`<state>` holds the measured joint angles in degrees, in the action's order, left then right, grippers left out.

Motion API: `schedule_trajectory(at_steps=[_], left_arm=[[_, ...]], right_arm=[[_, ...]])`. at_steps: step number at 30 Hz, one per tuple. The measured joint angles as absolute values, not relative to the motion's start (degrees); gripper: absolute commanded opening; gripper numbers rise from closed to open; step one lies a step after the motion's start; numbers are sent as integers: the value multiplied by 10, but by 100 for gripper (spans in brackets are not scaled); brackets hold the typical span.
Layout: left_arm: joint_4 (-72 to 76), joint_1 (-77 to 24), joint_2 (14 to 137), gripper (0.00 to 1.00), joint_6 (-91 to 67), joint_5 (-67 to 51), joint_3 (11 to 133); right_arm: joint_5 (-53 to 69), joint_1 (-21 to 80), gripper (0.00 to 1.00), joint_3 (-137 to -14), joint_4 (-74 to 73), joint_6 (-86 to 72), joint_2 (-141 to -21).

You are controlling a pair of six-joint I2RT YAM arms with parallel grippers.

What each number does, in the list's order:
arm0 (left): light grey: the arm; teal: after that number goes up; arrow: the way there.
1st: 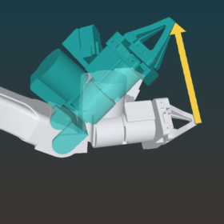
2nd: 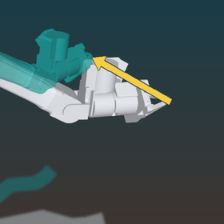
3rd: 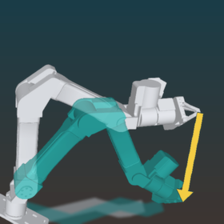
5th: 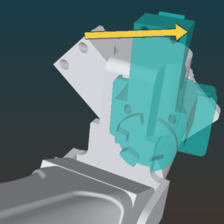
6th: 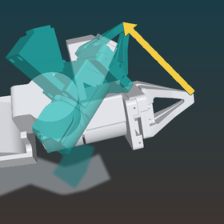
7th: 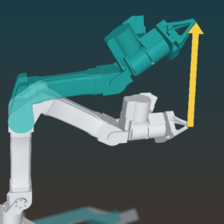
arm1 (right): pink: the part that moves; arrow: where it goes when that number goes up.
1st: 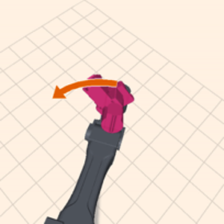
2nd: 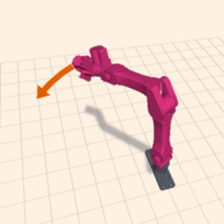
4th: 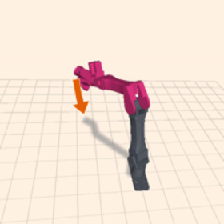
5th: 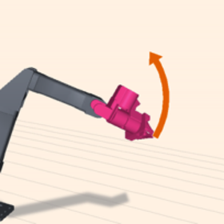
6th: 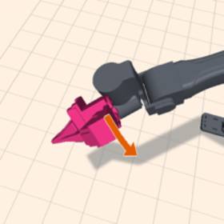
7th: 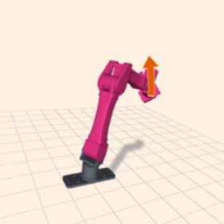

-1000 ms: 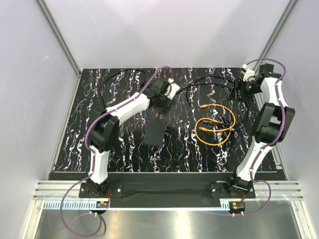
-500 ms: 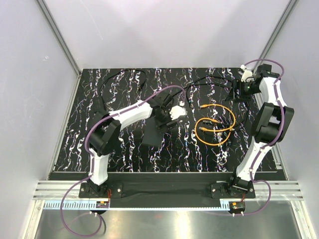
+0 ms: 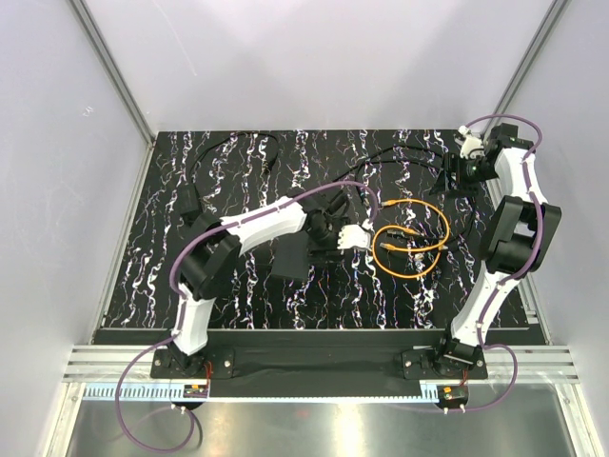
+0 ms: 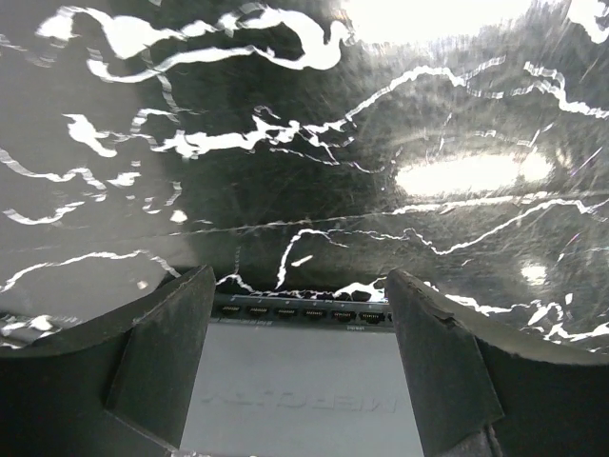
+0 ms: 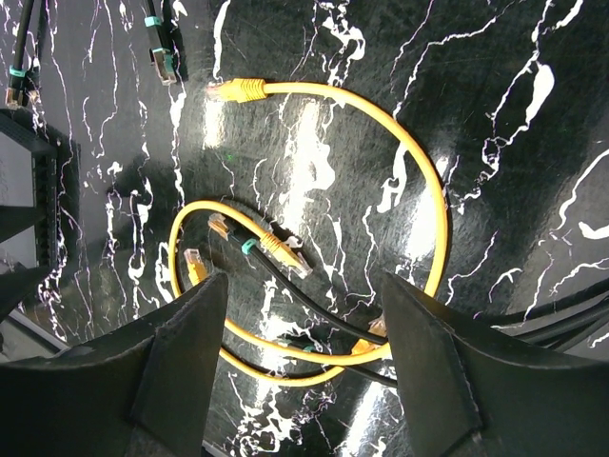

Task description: Insert the plug into the switch port

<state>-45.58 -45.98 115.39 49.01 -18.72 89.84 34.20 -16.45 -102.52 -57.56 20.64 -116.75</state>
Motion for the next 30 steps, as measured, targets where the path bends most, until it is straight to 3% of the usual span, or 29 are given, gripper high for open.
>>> schedule_trajectory(at_steps=[14,21,30], left_arm=[[-468,-427,1166,75,548,-168,842],[-492,-372,1148,73,568,-169,822],[-405,-317,1136,78,376,-246,893]], right_arm=[[352,-164,73,-1020,-583,208,-1167],[359,-163,69,-1012,-582,206,-1167],[351,-100,59,-979,-520,145,-1168]])
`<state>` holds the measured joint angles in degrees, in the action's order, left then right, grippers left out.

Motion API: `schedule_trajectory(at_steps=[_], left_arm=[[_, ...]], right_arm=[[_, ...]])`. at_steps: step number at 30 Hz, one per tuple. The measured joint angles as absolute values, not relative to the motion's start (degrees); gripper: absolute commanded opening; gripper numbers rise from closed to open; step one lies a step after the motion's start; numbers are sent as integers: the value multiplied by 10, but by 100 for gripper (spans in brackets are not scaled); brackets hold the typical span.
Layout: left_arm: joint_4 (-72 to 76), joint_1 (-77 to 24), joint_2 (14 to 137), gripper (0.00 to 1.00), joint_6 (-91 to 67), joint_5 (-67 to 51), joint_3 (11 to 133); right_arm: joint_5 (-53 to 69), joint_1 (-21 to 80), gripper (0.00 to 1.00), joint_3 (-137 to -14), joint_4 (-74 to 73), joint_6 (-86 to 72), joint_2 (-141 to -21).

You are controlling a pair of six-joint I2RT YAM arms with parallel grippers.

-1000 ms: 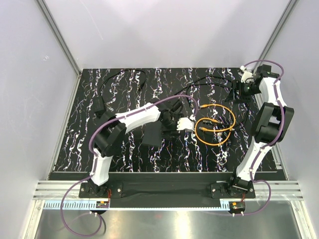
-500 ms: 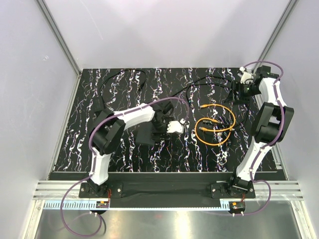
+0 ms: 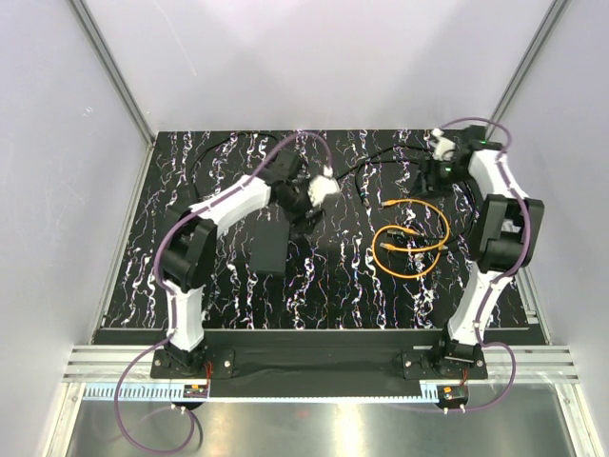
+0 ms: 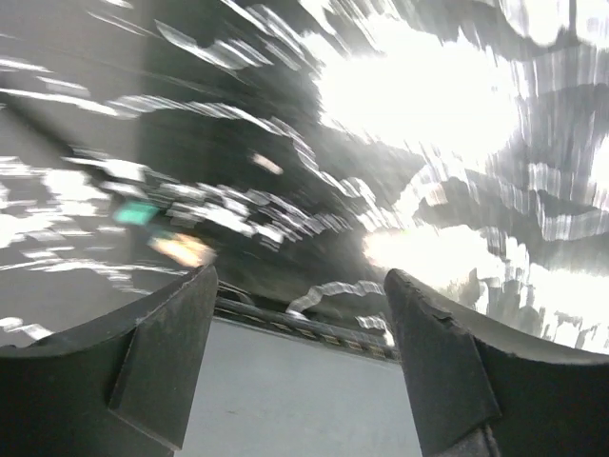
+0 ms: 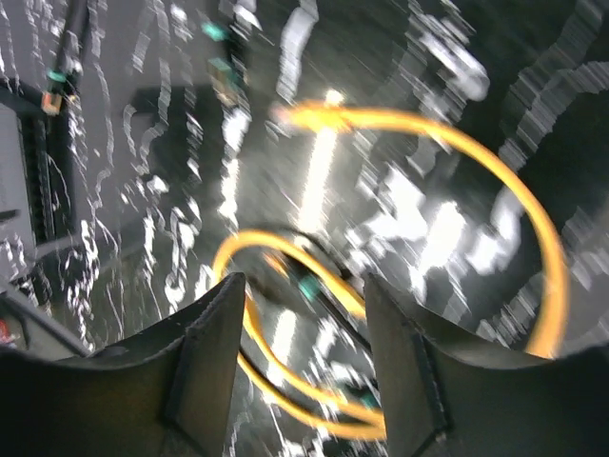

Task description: Insert the plug into the switch port

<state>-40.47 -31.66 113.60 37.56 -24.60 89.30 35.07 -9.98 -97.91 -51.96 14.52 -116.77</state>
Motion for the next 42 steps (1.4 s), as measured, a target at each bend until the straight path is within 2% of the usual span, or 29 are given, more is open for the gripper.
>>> schedule_trajectory(at_steps=[4,9,15,21,28,35,39,42], left_arm=[[-315,-270,1117,79,254,-264,900],[-278,-234,1128,75,167,-219,945],[-263,-244,1204,71,116,-188,1024],[-289,-251,1267,70,96,-182,1024],[-305,-264,1272,65,91,-173,1017],[-324,-278,1273,54,92,-152,1011],[-339,-284,1277,40,90,-147,1011],[-350,-284,1287,36,90,-145,1011]], right_arm=[[326,-25,57,-1000,-473,104,-1184],[321,40,56,-1038,-434,63,-1225],[319,49,57,-1038,-423,40,-1232],[316,49,57,-1037,-418,51,-1232],[309,49,57,-1008,-418,82,-1216],[308,49,57,-997,-417,114,-1183],[306,49,56,-976,-403,140,-1151],[308,49,58,-943,-384,163,-1118]])
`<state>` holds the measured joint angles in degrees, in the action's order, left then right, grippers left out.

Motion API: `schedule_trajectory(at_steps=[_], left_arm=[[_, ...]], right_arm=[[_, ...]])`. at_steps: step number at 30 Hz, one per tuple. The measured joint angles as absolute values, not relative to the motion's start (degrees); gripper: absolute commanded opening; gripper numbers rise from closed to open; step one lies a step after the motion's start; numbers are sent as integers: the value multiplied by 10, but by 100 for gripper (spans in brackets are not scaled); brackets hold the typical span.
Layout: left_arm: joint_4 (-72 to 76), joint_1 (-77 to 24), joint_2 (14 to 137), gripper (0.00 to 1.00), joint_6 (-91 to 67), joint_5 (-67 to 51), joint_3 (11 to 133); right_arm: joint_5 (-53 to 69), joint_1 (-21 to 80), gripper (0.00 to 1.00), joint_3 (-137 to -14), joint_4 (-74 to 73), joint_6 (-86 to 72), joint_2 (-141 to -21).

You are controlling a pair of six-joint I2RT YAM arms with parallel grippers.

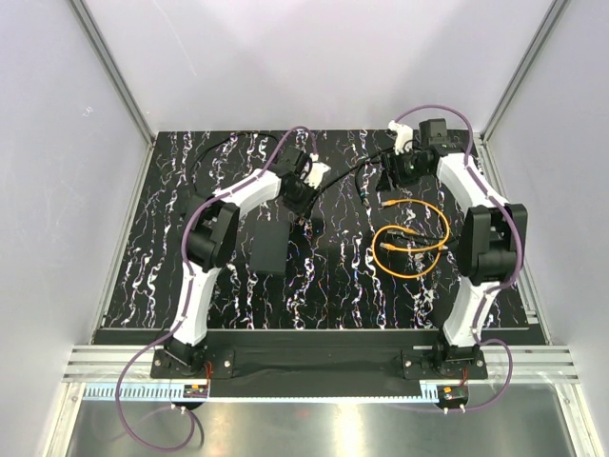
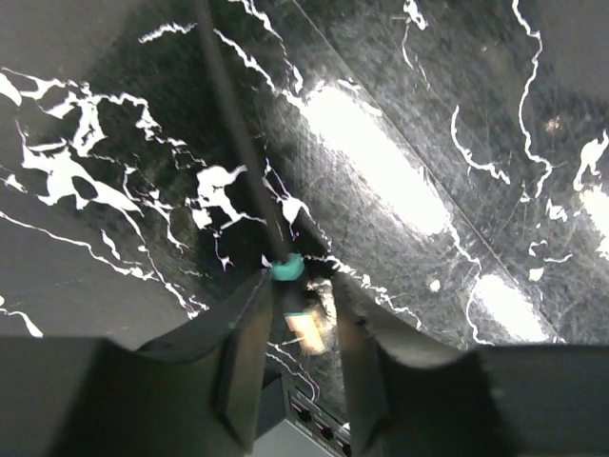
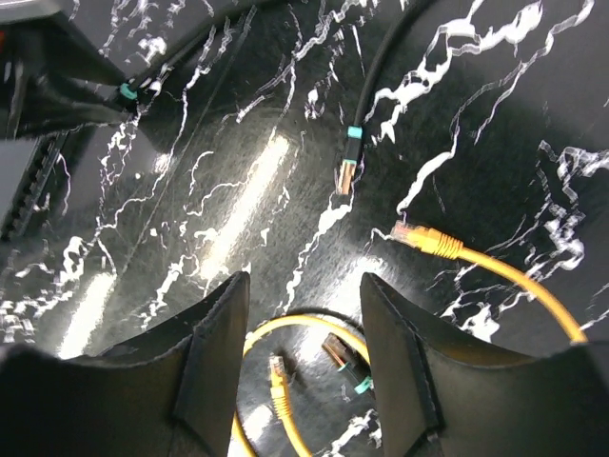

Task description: Insert the plug into the switch port

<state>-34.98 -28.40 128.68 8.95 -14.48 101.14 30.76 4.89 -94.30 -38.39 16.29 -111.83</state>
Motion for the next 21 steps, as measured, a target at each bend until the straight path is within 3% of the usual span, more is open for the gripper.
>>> schedule_trajectory(at_steps=[3,11,14,21], left_arm=[[-357,-284,1289,32,86,-145,1017],[-383,-283,1298,5,72,-152,1039],[-398,-282,1300,0,73,-175,1047],[-445,-263,1301,0,50,-282,1090]], right_arm=[[313,49,60,-894,-351,194,-1077],[387,49,59,-803,-276,296,-977],[421,49,57,-786,-258,344,-960],[469,71,52,-742,-232,499,-957]])
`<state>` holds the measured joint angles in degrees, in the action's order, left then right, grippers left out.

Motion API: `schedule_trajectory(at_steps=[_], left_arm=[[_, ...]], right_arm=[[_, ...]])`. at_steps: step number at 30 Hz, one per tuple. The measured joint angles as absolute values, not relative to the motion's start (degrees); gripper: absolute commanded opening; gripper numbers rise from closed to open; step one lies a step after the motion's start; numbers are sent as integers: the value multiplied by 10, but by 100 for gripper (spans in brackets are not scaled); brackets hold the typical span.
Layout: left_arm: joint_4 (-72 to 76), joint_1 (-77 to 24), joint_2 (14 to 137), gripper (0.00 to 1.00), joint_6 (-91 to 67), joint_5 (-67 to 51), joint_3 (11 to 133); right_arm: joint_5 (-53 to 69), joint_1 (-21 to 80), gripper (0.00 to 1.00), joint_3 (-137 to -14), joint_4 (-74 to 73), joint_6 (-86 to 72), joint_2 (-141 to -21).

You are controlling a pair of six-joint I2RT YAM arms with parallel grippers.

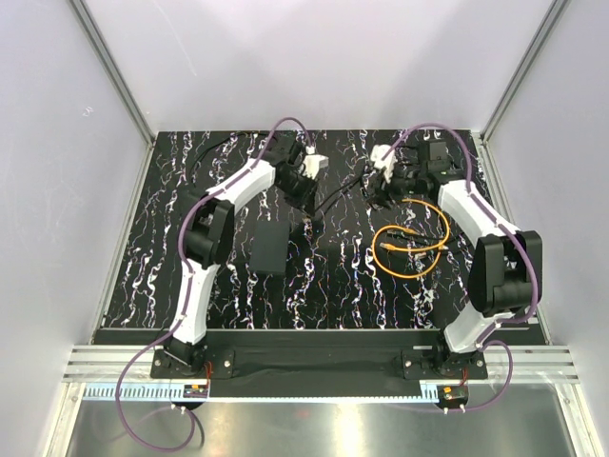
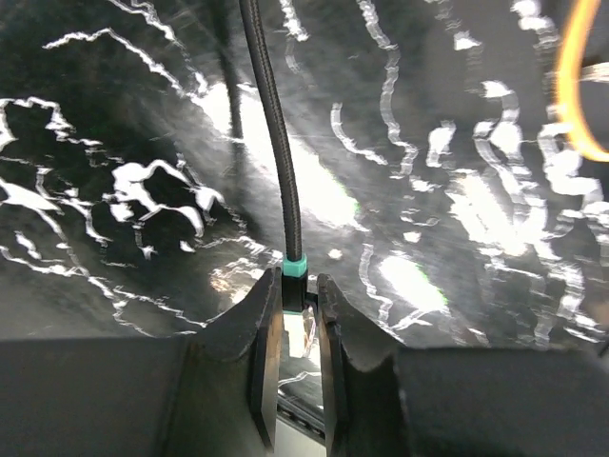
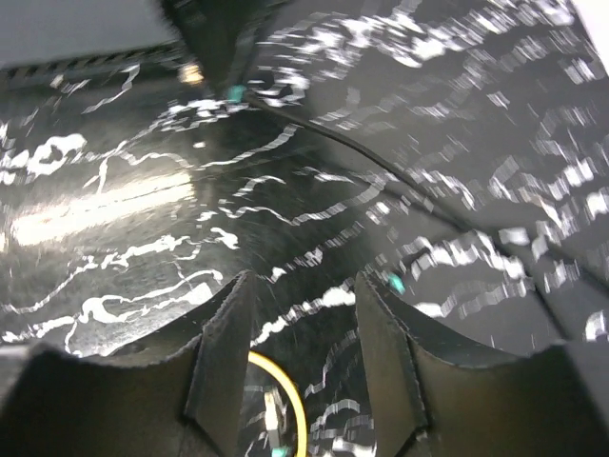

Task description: Insert the plug into the switch port

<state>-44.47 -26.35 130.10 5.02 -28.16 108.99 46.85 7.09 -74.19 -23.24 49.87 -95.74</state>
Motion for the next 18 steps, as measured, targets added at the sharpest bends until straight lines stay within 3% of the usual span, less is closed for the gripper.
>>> schedule_trajectory(at_steps=[18], left_arm=[[-502,-236,1305,0,40,-503,1095]], right_arm=[[479,196,51,-727,-204,779,-1070]])
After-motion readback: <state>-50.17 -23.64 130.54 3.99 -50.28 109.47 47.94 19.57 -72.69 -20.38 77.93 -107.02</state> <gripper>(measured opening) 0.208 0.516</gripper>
